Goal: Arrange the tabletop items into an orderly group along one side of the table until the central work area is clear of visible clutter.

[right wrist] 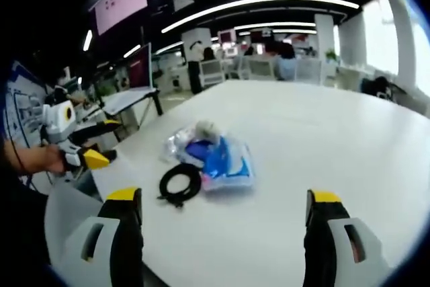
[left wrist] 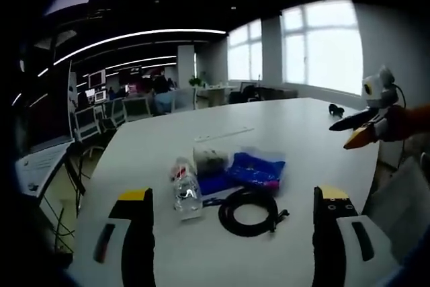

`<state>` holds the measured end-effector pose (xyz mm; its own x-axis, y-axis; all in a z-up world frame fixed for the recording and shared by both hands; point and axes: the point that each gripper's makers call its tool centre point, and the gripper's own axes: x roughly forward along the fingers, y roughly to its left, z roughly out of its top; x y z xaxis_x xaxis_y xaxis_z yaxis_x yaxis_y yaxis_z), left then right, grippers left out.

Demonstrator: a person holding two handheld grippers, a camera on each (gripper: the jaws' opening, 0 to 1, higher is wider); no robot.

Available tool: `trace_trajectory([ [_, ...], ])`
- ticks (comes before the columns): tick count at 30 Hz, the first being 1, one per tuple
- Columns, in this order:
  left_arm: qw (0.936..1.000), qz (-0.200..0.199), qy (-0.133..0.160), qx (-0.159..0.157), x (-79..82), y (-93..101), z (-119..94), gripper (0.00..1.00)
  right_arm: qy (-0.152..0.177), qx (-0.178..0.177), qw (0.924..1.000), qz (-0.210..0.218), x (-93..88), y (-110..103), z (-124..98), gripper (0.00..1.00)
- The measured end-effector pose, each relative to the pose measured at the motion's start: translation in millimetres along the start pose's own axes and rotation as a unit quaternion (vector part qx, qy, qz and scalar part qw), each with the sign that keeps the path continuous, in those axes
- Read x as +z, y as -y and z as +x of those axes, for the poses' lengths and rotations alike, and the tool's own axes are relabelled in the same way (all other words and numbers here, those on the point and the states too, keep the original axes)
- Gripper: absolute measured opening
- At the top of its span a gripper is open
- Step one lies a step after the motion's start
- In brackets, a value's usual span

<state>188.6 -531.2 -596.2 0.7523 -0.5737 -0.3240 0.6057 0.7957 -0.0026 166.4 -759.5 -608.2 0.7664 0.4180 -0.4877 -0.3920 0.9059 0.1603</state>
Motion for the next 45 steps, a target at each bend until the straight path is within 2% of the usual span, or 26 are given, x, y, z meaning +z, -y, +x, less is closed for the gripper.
trace_trajectory([
  [12, 0.9998, -0.007, -0.014, 0.01, -7.7, -17.6, 18.1, 1.0, 0.001, 0.024, 0.9997, 0.007, 21.3, -2.4, 39.0, 1.0],
  [22, 0.9992, -0.004, -0.029, 0.027, -15.4, -34.5, 29.6, 0.98, -0.022, 0.041, 0.9989, 0.005, 23.3, -4.9, 71.3, 1.0],
  [29, 0.9988, -0.01, -0.034, 0.034, -16.3, -44.0, 43.7, 0.98, -0.033, 0.059, 0.9977, 0.002, 31.7, -12.3, 93.9, 0.99],
  [32, 0.9985, -0.012, -0.039, 0.037, -16.1, -48.0, 50.8, 0.97, -0.035, 0.064, 0.9973, 0.001, 38.2, -13.6, 102.3, 0.98],
  [36, 0.9982, -0.018, -0.042, 0.039, -16.2, -54.4, 60.6, 0.97, -0.014, 0.073, 0.9965, 0.036, 57.2, -15.6, 113.6, 0.98],
  [45, 0.9972, -0.035, -0.042, 0.052, -18.1, -71.9, 78.0, 0.95, -0.029, 0.083, 0.9954, 0.04, 70.2, -18.2, 141.1, 0.97],
])
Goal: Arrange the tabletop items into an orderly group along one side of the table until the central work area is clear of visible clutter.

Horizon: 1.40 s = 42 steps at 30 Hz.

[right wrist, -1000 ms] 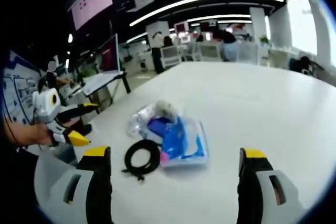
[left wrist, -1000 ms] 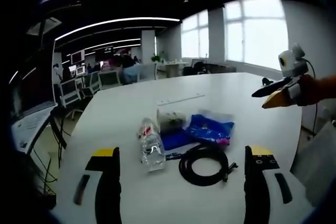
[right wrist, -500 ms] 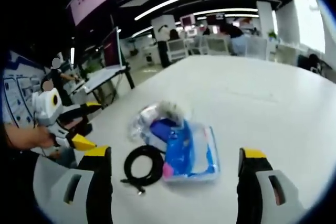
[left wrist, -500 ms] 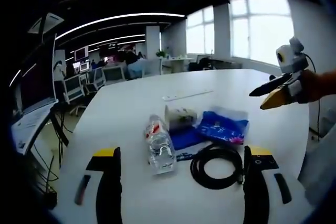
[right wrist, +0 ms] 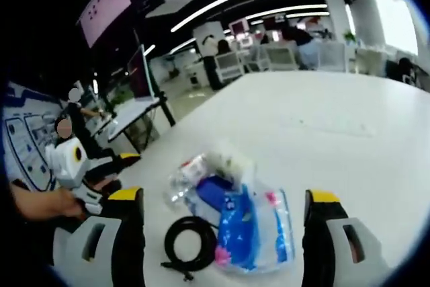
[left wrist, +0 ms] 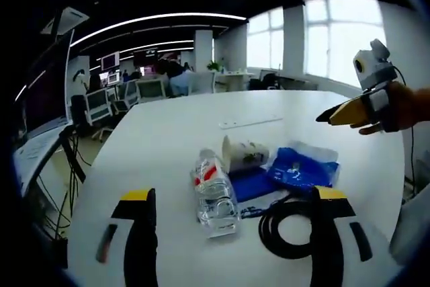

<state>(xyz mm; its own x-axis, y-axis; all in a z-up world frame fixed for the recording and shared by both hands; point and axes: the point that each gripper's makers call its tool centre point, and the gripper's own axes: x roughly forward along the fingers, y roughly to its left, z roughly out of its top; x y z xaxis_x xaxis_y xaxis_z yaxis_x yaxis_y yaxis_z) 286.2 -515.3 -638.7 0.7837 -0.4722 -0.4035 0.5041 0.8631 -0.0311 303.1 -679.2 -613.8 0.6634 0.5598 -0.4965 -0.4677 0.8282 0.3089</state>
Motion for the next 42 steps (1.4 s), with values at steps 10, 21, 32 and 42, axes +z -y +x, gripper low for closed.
trace_trajectory([
  [10, 0.9996, -0.01, 0.006, 0.024, 2.4, -16.7, 17.3, 0.9, -0.026, 0.012, 0.9995, -0.011, 5.6, -8.1, 28.0, 0.97],
  [21, 0.9991, -0.02, -0.02, 0.03, -16.4, -22.1, 41.6, 0.86, -0.05, 0.032, 0.998, -0.022, 8.2, -21.3, 57.3, 0.96],
  [32, 0.9965, -0.033, -0.049, 0.058, -35.3, -32.0, 58.5, 0.77, -0.064, 0.049, 0.9963, -0.032, 25.9, -26.8, 88.1, 0.94],
  [42, 0.995, -0.049, -0.057, 0.066, -44.4, -36.0, 67.1, 0.71, -0.086, 0.077, 0.9927, -0.035, 26.3, -46.2, 120.2, 0.93],
])
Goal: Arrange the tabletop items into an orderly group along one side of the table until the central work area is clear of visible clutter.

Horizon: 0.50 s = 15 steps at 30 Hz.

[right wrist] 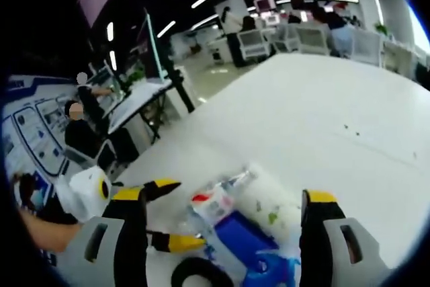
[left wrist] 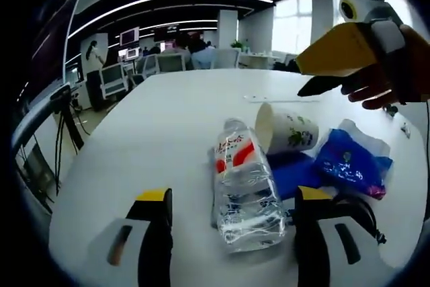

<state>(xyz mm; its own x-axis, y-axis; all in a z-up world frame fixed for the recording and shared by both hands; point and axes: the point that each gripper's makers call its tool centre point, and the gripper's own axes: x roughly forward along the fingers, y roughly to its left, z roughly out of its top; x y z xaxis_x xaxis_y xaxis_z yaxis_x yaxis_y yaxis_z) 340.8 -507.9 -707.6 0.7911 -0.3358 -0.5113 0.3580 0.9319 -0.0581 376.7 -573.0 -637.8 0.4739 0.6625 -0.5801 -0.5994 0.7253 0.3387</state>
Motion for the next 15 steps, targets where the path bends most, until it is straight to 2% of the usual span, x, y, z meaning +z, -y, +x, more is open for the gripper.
trace_trajectory([
  [6, 0.9999, -0.008, -0.006, 0.004, -4.3, -0.3, 2.1, 0.66, -0.02, 0.018, 0.9996, -0.006, 2.4, -8.9, 22.4, 0.92],
  [9, 0.9999, -0.009, -0.004, 0.001, -4.5, 1.8, 2.7, 0.63, -0.016, 0.013, 0.9995, -0.023, 8.5, -7.1, 30.0, 0.87],
  [15, 1.0, -0.003, -0.006, 0.0, -4.9, 5.9, 3.7, 0.57, -0.037, 0.025, 0.9988, -0.02, 11.8, -8.5, 51.1, 0.88],
])
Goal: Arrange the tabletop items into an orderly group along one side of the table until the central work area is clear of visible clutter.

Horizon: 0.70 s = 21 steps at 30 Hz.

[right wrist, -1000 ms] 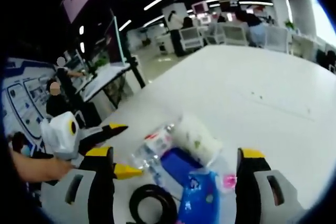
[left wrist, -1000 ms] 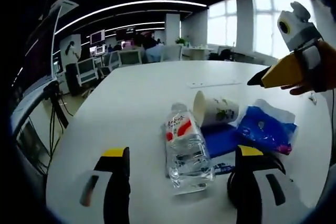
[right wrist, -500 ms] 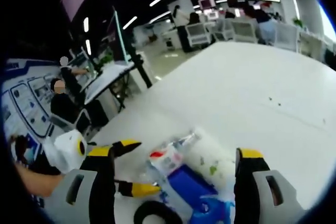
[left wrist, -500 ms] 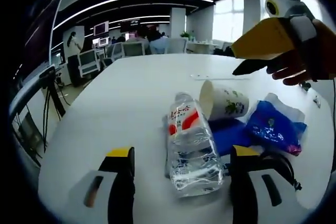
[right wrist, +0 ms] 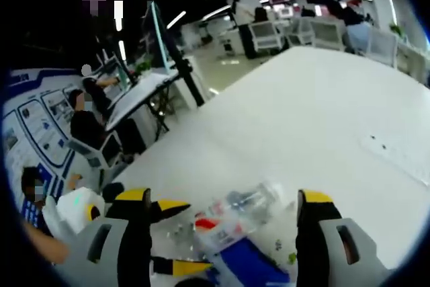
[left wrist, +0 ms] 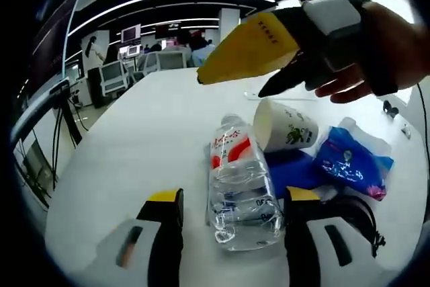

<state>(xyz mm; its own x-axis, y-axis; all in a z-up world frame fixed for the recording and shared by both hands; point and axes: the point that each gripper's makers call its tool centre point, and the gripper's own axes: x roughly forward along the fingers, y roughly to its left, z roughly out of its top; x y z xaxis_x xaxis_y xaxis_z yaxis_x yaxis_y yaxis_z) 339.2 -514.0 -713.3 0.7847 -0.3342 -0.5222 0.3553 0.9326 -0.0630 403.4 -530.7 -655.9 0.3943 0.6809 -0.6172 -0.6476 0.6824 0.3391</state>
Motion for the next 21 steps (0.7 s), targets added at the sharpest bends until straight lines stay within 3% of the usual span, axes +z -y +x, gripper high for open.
trace_trajectory([
  [3, 1.0, 0.004, -0.003, -0.004, -0.4, 5.0, 1.2, 0.52, -0.01, -0.005, 0.9999, -0.01, 0.4, 4.1, 9.0, 0.82],
  [4, 1.0, 0.003, -0.006, -0.006, -1.3, 6.2, 1.7, 0.5, -0.03, 0.007, 0.9994, -0.017, -5.5, 2.3, 9.8, 0.79],
  [8, 0.9998, 0.013, -0.011, 0.001, -3.6, 7.8, 3.1, 0.48, -0.037, 0.006, 0.9991, -0.021, -4.4, 8.7, 19.4, 0.79],
  [16, 0.9995, 0.021, -0.022, 0.003, -9.5, 8.1, 5.3, 0.45, -0.053, 0.006, 0.9986, 0.0, -5.2, 19.1, 29.4, 0.76],
  [21, 0.9993, 0.026, -0.024, 0.007, -9.9, 8.6, 5.4, 0.45, -0.081, -0.003, 0.9966, 0.013, -9.8, 25.5, 36.3, 0.7],
])
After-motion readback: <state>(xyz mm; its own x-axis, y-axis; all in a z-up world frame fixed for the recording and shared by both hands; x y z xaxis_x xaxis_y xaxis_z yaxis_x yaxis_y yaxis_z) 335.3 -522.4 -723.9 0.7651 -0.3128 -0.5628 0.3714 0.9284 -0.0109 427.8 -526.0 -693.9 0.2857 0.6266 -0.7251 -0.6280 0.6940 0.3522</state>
